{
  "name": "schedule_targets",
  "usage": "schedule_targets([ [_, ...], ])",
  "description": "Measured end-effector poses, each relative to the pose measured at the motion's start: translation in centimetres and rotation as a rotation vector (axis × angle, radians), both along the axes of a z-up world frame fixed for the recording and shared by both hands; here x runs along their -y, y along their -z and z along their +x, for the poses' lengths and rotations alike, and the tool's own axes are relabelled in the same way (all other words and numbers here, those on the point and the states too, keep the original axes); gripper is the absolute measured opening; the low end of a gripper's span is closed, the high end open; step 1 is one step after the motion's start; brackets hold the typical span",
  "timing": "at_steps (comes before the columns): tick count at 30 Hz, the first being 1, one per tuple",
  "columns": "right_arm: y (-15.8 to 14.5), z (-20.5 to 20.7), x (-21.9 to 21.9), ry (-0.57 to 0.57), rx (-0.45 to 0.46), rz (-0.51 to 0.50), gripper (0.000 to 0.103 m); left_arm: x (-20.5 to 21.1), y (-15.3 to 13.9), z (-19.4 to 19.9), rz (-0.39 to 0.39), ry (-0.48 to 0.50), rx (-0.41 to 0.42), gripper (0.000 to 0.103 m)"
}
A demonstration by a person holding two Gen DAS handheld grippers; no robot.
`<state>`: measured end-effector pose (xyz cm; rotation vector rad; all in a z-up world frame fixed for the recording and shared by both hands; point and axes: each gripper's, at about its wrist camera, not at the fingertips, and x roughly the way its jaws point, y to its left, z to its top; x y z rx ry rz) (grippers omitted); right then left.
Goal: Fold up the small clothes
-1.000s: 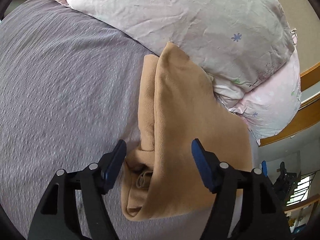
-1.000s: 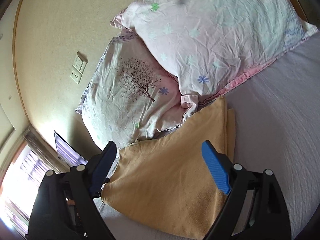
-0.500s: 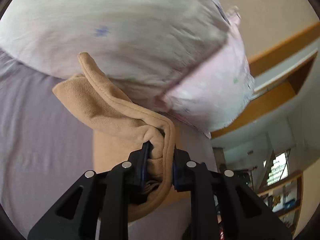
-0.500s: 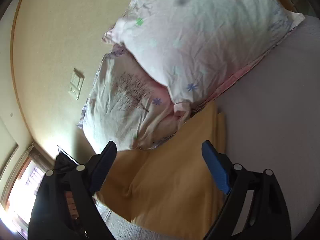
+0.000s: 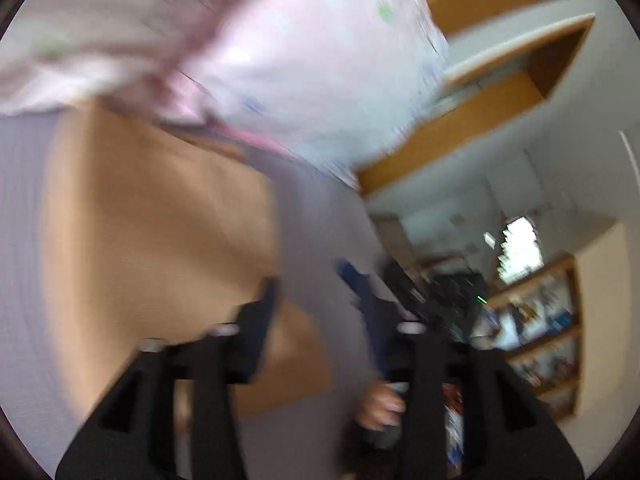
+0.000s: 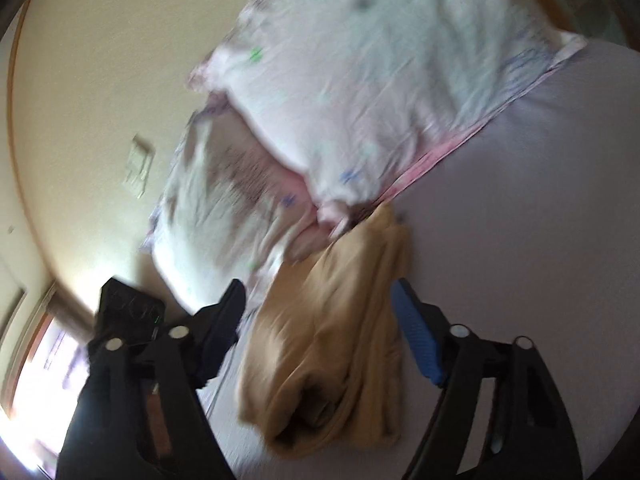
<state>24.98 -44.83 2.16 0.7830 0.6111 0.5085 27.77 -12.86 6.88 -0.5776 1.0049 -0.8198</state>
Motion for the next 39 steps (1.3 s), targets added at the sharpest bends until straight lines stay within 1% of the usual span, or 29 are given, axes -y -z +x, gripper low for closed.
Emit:
schedule_targets([
  [1, -0.3, -0.2, -0.8, -0.047, -0.007, -0.02, 0.065, -1.7, 0.1, 0.0, 0.025, -0.042, 0.001, 0.054],
  [2, -0.6, -0.4, -1.7, -0.08, -0.018, -0.061, 0.064, -3.3, 0.4, 0.1, 0.066, -0.076, -0.004, 0.054],
  [4, -0.9, -0.1, -3.7, -0.128, -0.052, -0.157, 0.064, -4.6, 1.3, 0.6, 0.117, -0.116, -0.028, 0.054],
  [5, -0.7, 0.5, -4.3, -0.125, -0.087, -0.192, 0.064, -5.2, 1.9, 0.8, 0.137, -0.129, -0.049, 0.054],
  [6, -0.3, 1.1, -4.5, -0.114, -0.125, -0.199, 0.064, -5.4, 2.7, 1.1, 0.147, -0.132, -0.073, 0.054],
  [7, 0.1, 1.7, -4.4, -0.111, -0.163, -0.181, 0.062, -5.9, 3.3, 1.1, 0.151, -0.131, -0.091, 0.054],
  [8, 0.8, 2.3, -4.3, -0.116, -0.204, -0.145, 0.057, -5.9, 3.8, 0.9, 0.154, -0.129, -0.105, 0.054],
  [9, 1.2, 2.6, -4.3, -0.123, -0.227, -0.124, 0.054, -5.9, 4.2, 0.7, 0.153, -0.122, -0.115, 0.054],
  [11, 1.9, 2.6, -4.2, -0.12, -0.268, -0.124, 0.053, -6.3, 4.7, 0.5, 0.153, -0.105, -0.122, 0.054],
  [14, 3.0, 2.4, -4.1, -0.112, -0.329, -0.119, 0.053, -5.2, 5.0, 0.3, 0.181, -0.077, -0.109, 0.055],
  [17, 3.7, 2.1, -4.0, -0.108, -0.369, -0.117, 0.051, -5.3, 4.8, -0.6, 0.201, -0.062, -0.087, 0.059],
  [19, 3.8, 2.0, -4.1, -0.107, -0.387, -0.111, 0.052, -5.0, 4.9, -0.9, 0.216, -0.058, -0.075, 0.059],
  [22, 4.4, 2.5, -4.5, -0.125, -0.385, -0.067, 0.053, -4.4, 5.0, -1.2, 0.234, -0.049, -0.064, 0.059],
  [23, 4.4, 2.7, -4.6, -0.121, -0.377, -0.068, 0.043, -4.6, 5.0, -1.3, 0.236, -0.049, -0.063, 0.059],
  [25, 3.9, 3.5, -5.1, -0.11, -0.322, -0.109, 0.021, -4.5, 5.1, -1.3, 0.23, -0.054, -0.06, 0.06],
  [26, 3.5, 3.6, -5.2, -0.111, -0.293, -0.121, 0.02, -4.5, 5.0, -1.2, 0.222, -0.056, -0.061, 0.06],
  [28, 1.9, 3.0, -4.7, -0.074, -0.215, -0.15, 0.018, -4.8, 5.0, -1.2, 0.189, -0.056, -0.065, 0.06],
  [29, 1.3, 2.7, -4.3, -0.05, -0.191, -0.163, 0.018, -5.0, 5.0, -1.1, 0.17, -0.058, -0.068, 0.06],
  [30, 1.1, 2.5, -3.9, -0.021, -0.193, -0.195, 0.018, -5.1, 5.0, -0.9, 0.166, -0.064, -0.071, 0.06],
  [31, 1.5, 2.6, -3.8, -0.011, -0.216, -0.232, 0.02, -5.2, 5.0, -0.7, 0.17, -0.076, -0.074, 0.061],
  [32, 2.2, 2.8, -3.8, -0.021, -0.263, -0.251, 0.029, -5.3, 5.2, -0.4, 0.172, -0.093, -0.081, 0.062],
  [33, 3.0, 2.9, -3.5, -0.026, -0.307, -0.235, 0.037, -5.4, 5.3, -0.2, 0.171, -0.103, -0.088, 0.064],
  [34, 3.4, 2.9, -3.1, -0.017, -0.33, -0.211, 0.058, -5.5, 5.6, 0.2, 0.168, -0.115, -0.098, 0.064],
  [35, 3.6, 2.7, -2.6, -0.003, -0.336, -0.191, 0.074, -5.5, 5.8, 0.5, 0.167, -0.122, -0.106, 0.064],
  [36, 3.7, 2.5, -2.0, 0.009, -0.323, -0.166, 0.077, -5.4, 6.2, 0.9, 0.161, -0.133, -0.121, 0.064],
  [37, 4.0, 2.6, -1.8, 0.002, -0.32, -0.151, 0.077, -5.3, 6.4, 1.2, 0.157, -0.135, -0.129, 0.064],
  [39, 4.9, 2.9, -1.8, -0.048, -0.352, -0.107, 0.077, -4.8, 7.1, 1.9, 0.147, -0.134, -0.144, 0.064],
])
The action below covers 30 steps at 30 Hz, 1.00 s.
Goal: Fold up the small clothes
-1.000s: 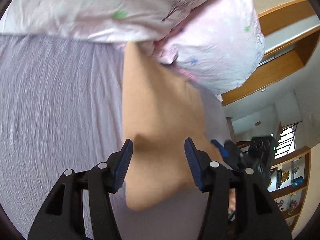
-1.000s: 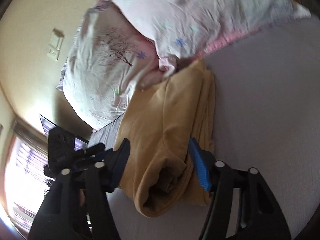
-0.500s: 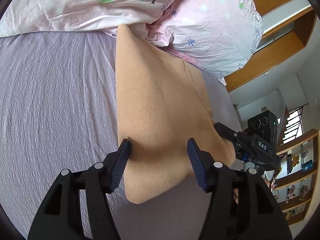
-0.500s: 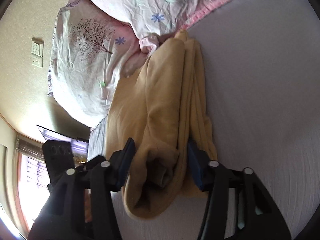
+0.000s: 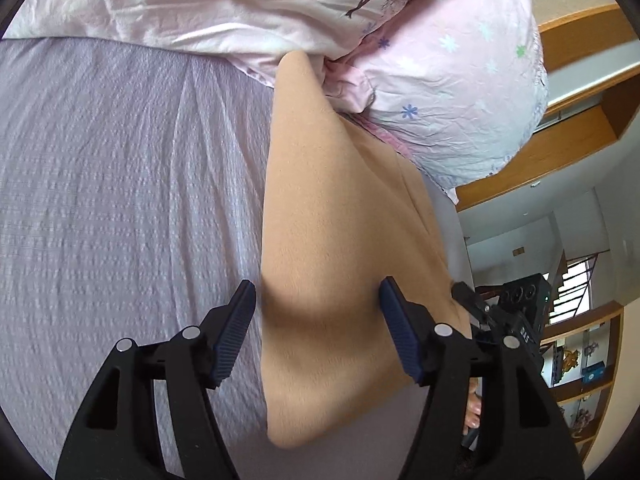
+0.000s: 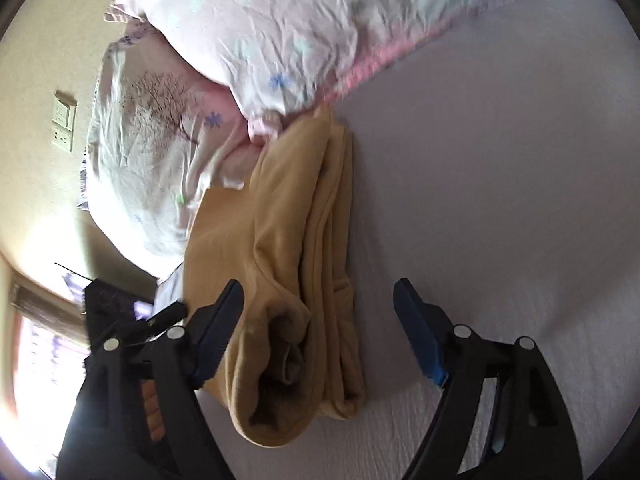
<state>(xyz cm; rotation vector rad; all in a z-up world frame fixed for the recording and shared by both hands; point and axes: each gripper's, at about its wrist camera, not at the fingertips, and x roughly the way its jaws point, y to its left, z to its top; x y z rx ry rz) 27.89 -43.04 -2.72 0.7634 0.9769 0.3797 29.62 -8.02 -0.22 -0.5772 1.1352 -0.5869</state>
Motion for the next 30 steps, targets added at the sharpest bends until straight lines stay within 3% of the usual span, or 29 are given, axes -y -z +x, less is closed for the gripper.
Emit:
schedule_targets([
  [1, 0.1, 0.0, -0.1, -0.016, 0.005, 0.009, 0.077, 0.3, 0.3, 0.3, -0.014, 0.003, -0.006, 0.064],
  [2, 0.2, 0.0, -0.4, -0.032, 0.012, 0.005, 0.067, 0.5, 0.8, 0.5, -0.037, 0.006, -0.019, 0.064],
  [3, 0.6, 0.1, -0.8, -0.063, 0.005, 0.035, 0.055, 0.6, 0.9, 0.6, -0.051, -0.004, -0.012, 0.06],
  [4, 0.9, 0.1, -1.4, -0.085, -0.002, 0.056, 0.035, 0.6, 1.1, 0.5, -0.056, -0.002, -0.013, 0.054],
  [6, 0.9, -0.1, -2.3, -0.091, 0.031, 0.03, 0.032, 0.1, 1.1, 0.4, -0.097, 0.007, -0.004, 0.037],
  [8, 0.4, -0.4, -3.1, -0.105, 0.057, 0.037, 0.029, -0.7, 0.6, 0.0, -0.11, 0.014, 0.023, 0.033],
  [12, -1.3, -1.6, -7.3, -0.217, 0.111, 0.025, 0.029, -5.1, -1.6, -2.9, -0.097, -0.005, 0.107, 0.034],
  [15, -0.8, -1.6, -10.7, -0.32, 0.065, -0.046, 0.039, -8.8, -1.4, -5.3, -0.031, -0.045, 0.1, 0.038],
  [17, -1.3, -1.3, -10.5, -0.278, 0.077, -0.077, 0.056, -10.7, -0.9, -6.6, -0.013, -0.064, 0.084, 0.038],
  [18, -1.9, -0.8, -9.7, -0.216, 0.103, -0.069, 0.059, -11.6, -1.3, -7.5, -0.001, -0.09, 0.108, 0.038],
  [22, -2.9, 2.4, -8.7, -0.075, 0.108, -0.074, 0.06, -12.0, -4.4, -10.0, 0.005, -0.085, 0.25, 0.04],
  [23, -2.7, 3.4, -9.1, -0.058, 0.091, -0.082, 0.059, -11.6, -4.8, -10.3, 0.001, -0.071, 0.268, 0.048],
  [24, -2.3, 4.6, -9.5, -0.053, 0.069, -0.08, 0.056, -10.9, -5.3, -10.6, 0.003, -0.045, 0.289, 0.053],
  [25, -1.9, 5.3, -9.8, -0.064, 0.055, -0.078, 0.037, -10.1, -5.6, -10.7, 0.013, -0.022, 0.306, 0.053],
  [26, -1.6, 6.2, -10.4, -0.081, 0.051, -0.087, 0.007, -9.3, -5.7, -10.7, 0.028, -0.002, 0.318, 0.053],
  [30, -1.0, 7.8, -10.1, 0.02, 0.054, -0.124, 0.007, -6.8, -4.7, -9.9, 0.086, 0.051, 0.291, 0.053],
])
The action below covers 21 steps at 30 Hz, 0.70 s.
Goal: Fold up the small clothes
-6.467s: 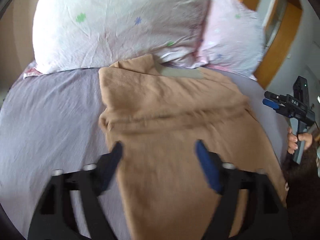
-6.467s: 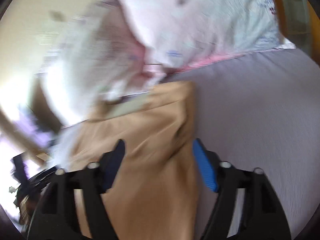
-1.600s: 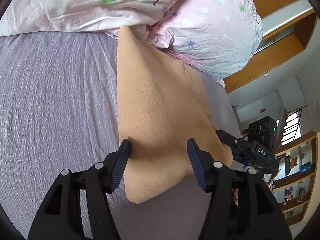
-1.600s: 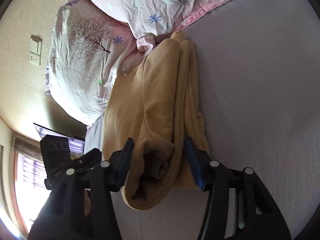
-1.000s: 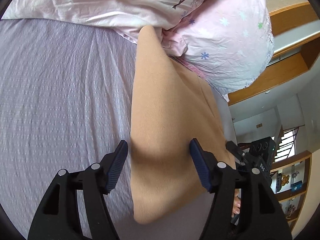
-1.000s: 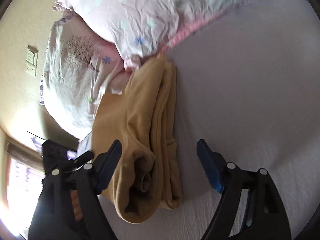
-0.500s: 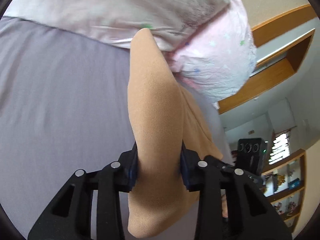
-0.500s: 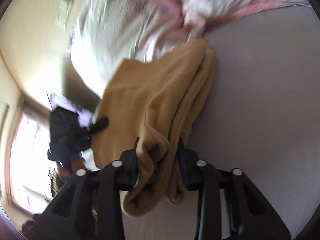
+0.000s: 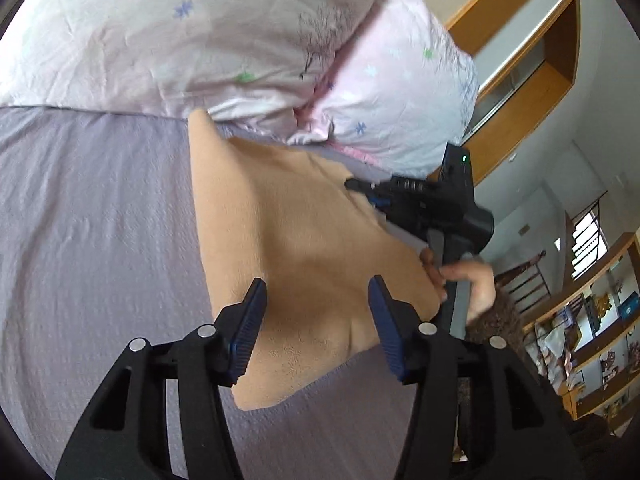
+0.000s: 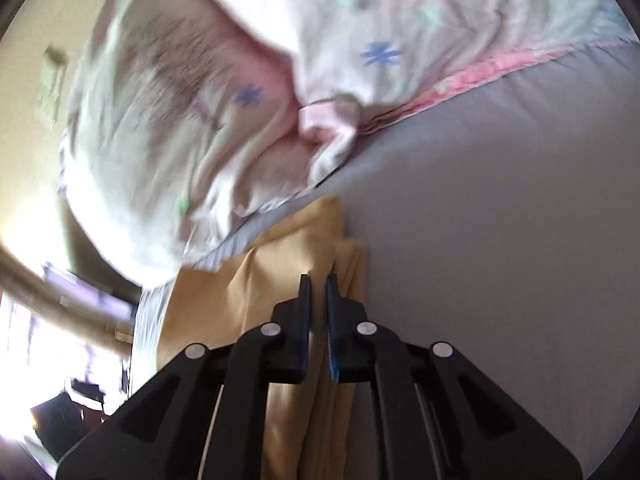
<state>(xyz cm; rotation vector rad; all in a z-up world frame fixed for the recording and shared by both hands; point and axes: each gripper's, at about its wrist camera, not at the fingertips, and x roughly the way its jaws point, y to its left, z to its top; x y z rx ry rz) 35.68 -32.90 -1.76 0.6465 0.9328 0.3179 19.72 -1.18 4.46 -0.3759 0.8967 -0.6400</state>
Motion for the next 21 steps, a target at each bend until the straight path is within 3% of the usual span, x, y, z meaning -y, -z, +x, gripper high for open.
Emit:
schedule_targets([
  [1, 0.1, 0.0, 0.2, 0.013, -0.008, 0.001, 0.009, 0.3, 0.4, -0.1, 0.014, -0.005, -0.011, 0.053],
  [3, -0.6, -1.7, 0.9, 0.029, -0.005, -0.011, 0.029, -0.1, 0.3, -0.6, 0.016, -0.005, -0.003, 0.053],
  [5, -2.3, -4.9, 1.5, 0.022, 0.075, -0.026, 0.069, -0.5, -0.3, -2.0, 0.029, -0.001, 0.029, 0.057],
  [8, -4.2, -10.4, 1.4, -0.078, 0.179, -0.029, 0.077, -0.9, -0.7, -5.0, 0.131, -0.038, 0.086, 0.086],
  [11, -4.7, -15.9, 0.0, -0.158, 0.199, -0.125, 0.097, -0.9, 0.0, -7.5, 0.278, -0.114, 0.088, 0.095],
  [16, -2.8, -20.9, -4.5, -0.182, 0.175, -0.424, 0.101, 0.6, 2.8, -9.5, 0.484, -0.149, 0.023, 0.096],
  [21, -0.5, -22.1, -7.5, -0.216, 0.143, -0.546, 0.101, 1.4, 4.0, -9.7, 0.537, -0.145, 0.026, 0.098],
])
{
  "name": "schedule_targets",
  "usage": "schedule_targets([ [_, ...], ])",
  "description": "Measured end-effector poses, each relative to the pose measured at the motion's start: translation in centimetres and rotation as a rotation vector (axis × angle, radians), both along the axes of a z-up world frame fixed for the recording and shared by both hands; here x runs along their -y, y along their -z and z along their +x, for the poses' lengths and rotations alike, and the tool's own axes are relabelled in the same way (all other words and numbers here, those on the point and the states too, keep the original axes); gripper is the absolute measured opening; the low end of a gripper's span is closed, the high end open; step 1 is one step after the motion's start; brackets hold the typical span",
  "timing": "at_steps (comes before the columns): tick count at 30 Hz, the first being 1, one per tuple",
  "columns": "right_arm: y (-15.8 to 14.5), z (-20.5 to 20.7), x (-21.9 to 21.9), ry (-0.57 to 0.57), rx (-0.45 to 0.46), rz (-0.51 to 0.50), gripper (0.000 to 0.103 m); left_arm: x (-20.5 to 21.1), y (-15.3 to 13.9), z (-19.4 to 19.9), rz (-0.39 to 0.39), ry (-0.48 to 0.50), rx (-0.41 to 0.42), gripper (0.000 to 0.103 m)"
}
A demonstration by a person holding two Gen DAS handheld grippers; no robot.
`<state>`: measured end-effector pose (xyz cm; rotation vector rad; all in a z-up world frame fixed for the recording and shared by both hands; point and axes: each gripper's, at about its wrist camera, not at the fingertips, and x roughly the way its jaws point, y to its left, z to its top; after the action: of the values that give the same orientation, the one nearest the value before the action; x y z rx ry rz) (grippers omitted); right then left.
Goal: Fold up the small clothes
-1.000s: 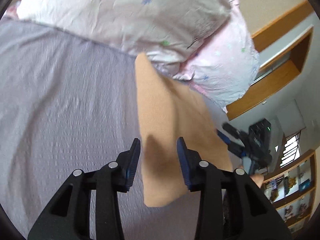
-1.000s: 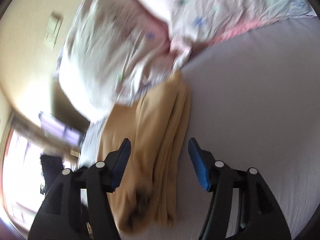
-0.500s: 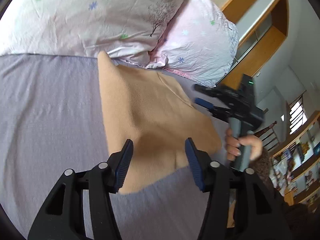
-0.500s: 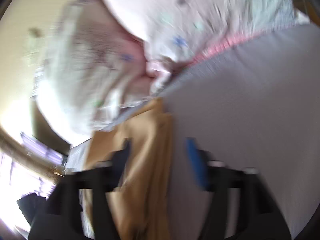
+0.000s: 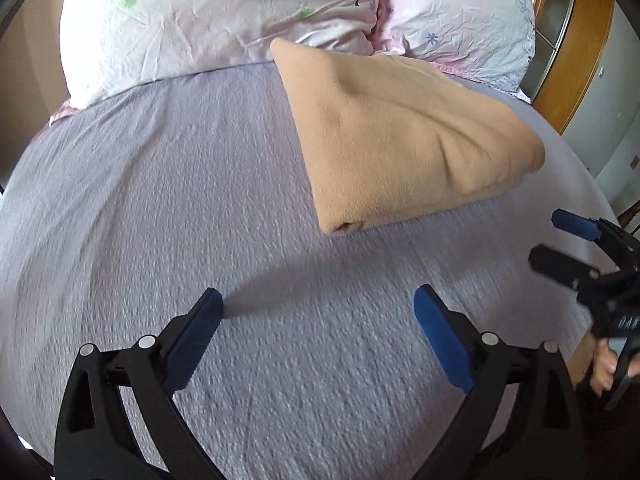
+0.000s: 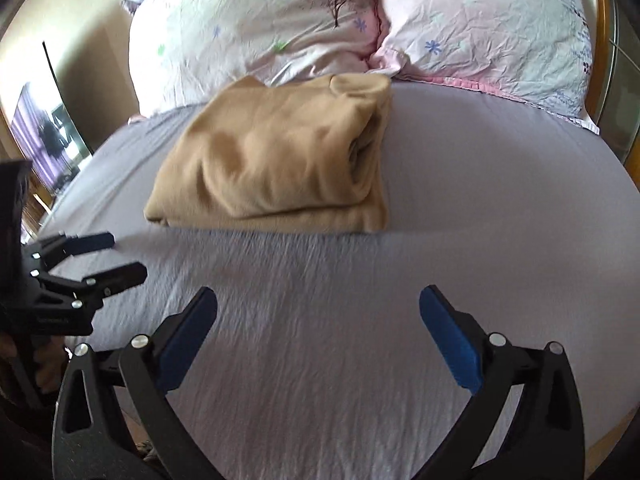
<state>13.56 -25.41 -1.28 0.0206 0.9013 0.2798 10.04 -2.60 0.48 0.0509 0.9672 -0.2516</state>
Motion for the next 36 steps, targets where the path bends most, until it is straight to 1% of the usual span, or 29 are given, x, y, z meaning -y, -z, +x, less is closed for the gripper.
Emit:
schedule_targets([
  [3, 1.0, 0.0, -0.8, 0.002, -0.002, -0.045, 0.101, 0.4, 0.4, 0.1, 0.035, 0.0, 0.006, 0.102],
  [6, 1.8, 0.5, -1.7, 0.01, -0.003, -0.094, 0.101, 1.0, 0.6, 0.3, 0.091, -0.012, 0.024, 0.102],
  [8, 1.8, 0.2, -1.8, 0.015, 0.007, -0.121, 0.101, 1.0, 0.7, 0.5, 0.084, -0.025, 0.027, 0.102],
  [12, 1.8, -0.3, -1.8, 0.016, 0.006, -0.12, 0.101, 1.0, 0.8, 0.5, 0.084, -0.035, 0.047, 0.102],
  [36, 1.7, -0.3, -1.7, 0.018, 0.001, -0.126, 0.101, 1.1, 0.7, 0.5, 0.085, -0.028, 0.049, 0.102],
])
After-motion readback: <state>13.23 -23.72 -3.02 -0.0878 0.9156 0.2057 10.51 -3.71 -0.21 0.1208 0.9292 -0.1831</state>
